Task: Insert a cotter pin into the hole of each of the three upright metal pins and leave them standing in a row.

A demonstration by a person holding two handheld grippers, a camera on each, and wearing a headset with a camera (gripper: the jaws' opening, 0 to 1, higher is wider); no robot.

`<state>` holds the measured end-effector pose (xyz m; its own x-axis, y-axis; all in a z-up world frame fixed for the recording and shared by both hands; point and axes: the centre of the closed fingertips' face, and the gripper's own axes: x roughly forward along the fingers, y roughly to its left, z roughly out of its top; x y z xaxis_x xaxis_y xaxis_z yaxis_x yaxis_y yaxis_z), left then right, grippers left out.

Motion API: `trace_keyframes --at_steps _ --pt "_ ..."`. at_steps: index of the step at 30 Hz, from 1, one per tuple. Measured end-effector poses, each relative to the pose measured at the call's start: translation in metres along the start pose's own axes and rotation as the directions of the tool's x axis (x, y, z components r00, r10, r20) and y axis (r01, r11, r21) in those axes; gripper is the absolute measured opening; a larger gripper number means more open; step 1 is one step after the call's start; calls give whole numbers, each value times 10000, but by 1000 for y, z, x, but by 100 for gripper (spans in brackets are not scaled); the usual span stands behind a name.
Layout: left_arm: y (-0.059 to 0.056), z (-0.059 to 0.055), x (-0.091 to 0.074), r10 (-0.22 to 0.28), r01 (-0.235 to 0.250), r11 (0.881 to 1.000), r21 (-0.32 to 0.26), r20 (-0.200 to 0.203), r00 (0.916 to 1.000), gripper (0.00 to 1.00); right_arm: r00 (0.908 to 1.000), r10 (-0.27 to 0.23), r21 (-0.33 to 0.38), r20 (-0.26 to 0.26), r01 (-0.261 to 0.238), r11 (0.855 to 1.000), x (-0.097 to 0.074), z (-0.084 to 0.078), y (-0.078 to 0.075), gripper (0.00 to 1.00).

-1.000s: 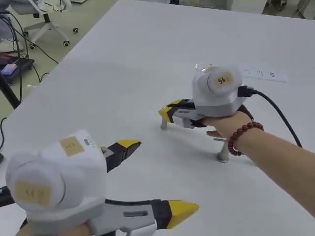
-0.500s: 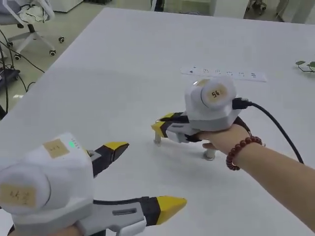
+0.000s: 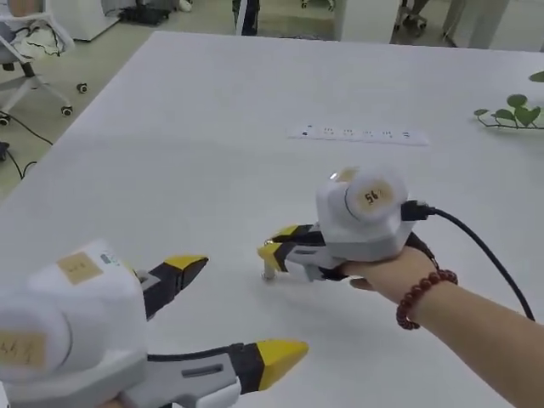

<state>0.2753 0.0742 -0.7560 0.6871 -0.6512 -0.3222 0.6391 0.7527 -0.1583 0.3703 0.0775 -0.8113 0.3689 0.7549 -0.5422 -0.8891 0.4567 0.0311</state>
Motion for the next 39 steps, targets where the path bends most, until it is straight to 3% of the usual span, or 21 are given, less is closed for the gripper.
trace_keyframes --at_steps 24,39 --pt "-10 0 -7 -17 19 9998 223 -99 9999 85 9993 -336 300 -161 341 9990 -40 -31 24 10" --pt "-12 -2 -9 59 -55 9997 232 -174 9998 84 9987 -484 405 -132 489 9980 -51 -42 26 10"
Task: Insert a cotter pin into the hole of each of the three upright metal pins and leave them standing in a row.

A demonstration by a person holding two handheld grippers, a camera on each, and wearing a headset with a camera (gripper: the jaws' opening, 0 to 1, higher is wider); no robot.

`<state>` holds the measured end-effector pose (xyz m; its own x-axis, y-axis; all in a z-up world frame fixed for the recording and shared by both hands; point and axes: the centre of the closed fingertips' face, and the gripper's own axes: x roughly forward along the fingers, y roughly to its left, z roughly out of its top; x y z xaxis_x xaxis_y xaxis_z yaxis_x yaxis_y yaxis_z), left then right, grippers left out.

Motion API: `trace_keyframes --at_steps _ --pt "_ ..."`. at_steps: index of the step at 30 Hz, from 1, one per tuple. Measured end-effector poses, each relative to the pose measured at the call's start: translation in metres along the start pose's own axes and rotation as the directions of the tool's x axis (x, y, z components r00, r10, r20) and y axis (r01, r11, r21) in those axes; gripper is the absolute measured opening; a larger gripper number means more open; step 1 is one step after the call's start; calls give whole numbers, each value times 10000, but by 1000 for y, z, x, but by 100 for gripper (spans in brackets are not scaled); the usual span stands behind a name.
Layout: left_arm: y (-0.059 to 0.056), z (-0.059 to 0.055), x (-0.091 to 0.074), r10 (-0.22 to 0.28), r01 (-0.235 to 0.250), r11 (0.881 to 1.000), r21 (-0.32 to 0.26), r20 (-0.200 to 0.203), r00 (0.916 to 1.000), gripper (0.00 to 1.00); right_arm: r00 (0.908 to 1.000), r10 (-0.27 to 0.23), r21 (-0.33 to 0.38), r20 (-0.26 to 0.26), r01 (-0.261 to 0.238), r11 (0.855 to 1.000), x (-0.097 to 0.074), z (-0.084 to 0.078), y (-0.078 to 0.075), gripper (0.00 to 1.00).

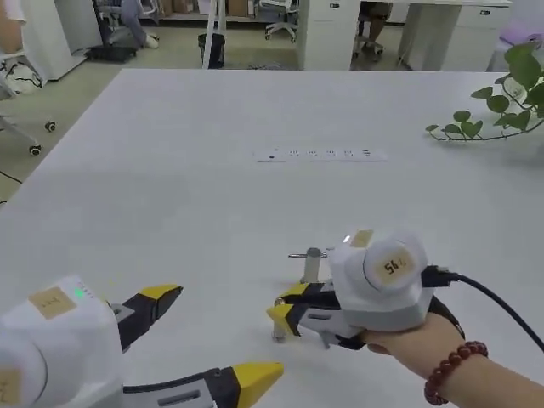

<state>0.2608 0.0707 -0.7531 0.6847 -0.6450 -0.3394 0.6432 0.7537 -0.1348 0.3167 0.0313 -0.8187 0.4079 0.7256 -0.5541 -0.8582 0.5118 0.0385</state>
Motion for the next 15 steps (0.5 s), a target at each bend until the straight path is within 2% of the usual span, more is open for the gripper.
trace_keyframes --at_steps 15 --pt "1 -1 -1 59 -60 10000 -32 -31 10000 84 9998 124 -1 -167 -124 9999 1 -5 3 15"
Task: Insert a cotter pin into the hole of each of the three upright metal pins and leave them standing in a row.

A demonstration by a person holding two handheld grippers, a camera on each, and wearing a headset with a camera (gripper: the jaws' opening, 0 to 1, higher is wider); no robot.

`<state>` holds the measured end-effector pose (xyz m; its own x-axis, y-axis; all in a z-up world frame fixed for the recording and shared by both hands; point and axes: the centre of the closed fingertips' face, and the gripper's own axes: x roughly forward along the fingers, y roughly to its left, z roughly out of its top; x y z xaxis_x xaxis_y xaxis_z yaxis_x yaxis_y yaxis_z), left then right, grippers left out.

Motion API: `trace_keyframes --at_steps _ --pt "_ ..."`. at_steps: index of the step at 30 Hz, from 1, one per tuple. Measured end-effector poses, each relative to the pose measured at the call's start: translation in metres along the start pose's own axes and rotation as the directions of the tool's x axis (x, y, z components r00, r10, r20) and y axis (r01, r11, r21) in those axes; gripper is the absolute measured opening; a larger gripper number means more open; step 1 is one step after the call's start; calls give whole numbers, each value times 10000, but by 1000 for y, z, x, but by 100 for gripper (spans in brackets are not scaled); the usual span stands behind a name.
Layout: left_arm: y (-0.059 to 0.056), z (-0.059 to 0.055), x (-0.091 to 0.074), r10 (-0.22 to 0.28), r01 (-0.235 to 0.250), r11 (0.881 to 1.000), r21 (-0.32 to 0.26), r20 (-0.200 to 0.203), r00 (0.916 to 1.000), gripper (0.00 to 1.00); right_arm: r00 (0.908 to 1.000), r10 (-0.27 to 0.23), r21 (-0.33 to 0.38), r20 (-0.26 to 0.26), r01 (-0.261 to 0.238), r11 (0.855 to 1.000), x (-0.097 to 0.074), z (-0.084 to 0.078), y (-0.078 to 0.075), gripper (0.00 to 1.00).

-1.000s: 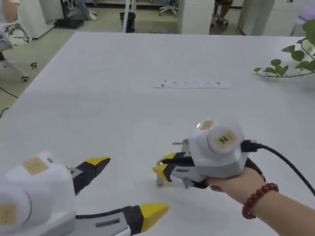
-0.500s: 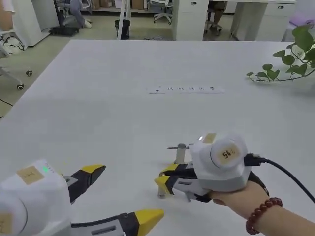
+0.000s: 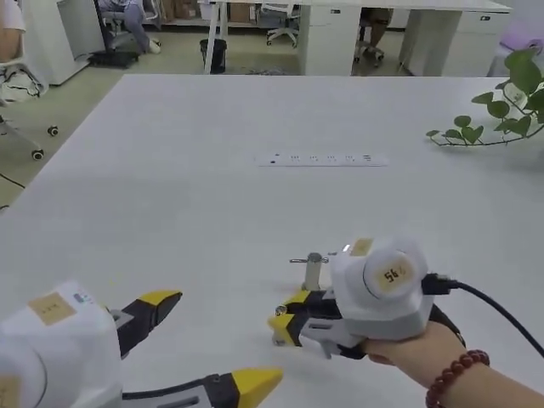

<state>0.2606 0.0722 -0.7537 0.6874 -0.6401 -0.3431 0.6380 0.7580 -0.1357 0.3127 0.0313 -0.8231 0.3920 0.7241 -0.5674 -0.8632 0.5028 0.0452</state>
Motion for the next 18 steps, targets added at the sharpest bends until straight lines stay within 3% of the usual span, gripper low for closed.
trace_keyframes --at_steps 9,18 --pt "1 1 -1 27 -28 10000 52 27 10000 85 10000 -75 271 61 74 9996 -2 -1 0 23" --pt "0 1 -2 57 -57 9999 123 24 10000 87 9999 -6 357 147 1 9994 -14 5 0 30"
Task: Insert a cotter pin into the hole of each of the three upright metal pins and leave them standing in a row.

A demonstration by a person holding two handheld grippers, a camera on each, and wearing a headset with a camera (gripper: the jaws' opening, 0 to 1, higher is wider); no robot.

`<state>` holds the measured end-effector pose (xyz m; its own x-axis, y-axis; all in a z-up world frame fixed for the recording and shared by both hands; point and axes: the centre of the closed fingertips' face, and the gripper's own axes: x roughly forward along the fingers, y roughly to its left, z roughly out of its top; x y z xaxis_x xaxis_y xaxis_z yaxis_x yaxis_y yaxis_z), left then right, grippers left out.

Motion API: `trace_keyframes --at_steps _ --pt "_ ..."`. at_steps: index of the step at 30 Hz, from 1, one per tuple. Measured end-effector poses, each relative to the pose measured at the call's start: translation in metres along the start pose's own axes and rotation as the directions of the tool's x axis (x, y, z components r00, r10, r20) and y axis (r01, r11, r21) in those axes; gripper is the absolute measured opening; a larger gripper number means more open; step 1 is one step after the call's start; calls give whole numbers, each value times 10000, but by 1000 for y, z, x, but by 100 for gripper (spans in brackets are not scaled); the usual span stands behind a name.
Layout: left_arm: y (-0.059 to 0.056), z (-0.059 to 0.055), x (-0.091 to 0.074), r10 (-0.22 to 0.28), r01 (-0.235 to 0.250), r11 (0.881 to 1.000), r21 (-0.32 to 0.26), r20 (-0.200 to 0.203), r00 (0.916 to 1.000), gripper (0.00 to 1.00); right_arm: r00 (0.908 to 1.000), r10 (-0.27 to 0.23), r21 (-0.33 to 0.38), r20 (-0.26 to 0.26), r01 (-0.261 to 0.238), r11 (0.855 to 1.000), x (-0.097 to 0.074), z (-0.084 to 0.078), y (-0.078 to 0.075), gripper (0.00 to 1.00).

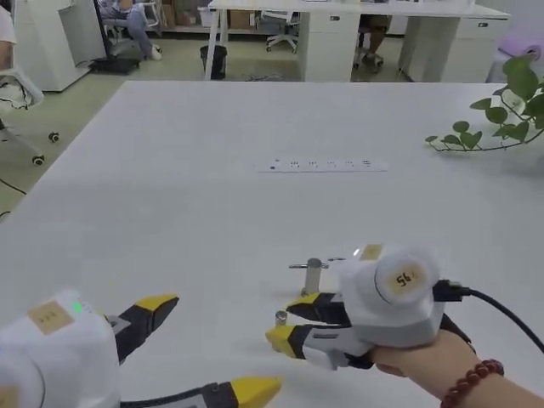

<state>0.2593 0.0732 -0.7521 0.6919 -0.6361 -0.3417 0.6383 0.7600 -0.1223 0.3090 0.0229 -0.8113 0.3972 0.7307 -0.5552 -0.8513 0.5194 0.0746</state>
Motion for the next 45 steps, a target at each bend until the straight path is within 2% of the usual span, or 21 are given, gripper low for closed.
trace_keyframes --at_steps 7,15,22,30,37,45 --pt "-1 1 0 -16 15 10000 10 42 10000 88 9998 197 102 86 -198 9998 -10 9 -2 32" --pt "-4 1 2 -94 94 10000 -31 22 10000 88 9995 153 395 282 -164 9991 -21 23 -15 33" --pt "-3 -1 3 -86 86 9999 -63 2 10000 88 9991 -165 398 394 149 9991 -30 38 -40 32" --pt "-2 -2 5 -78 78 9999 -116 23 10000 87 9979 -509 355 400 495 9981 -35 52 -77 29" --pt "-1 -5 8 -60 61 9999 87 -121 9999 86 9965 -834 478 47 830 9954 -32 49 -110 27" --pt "2 -6 12 -107 108 9999 38 -112 9999 85 9945 -845 359 -613 868 9956 -23 36 -136 26"
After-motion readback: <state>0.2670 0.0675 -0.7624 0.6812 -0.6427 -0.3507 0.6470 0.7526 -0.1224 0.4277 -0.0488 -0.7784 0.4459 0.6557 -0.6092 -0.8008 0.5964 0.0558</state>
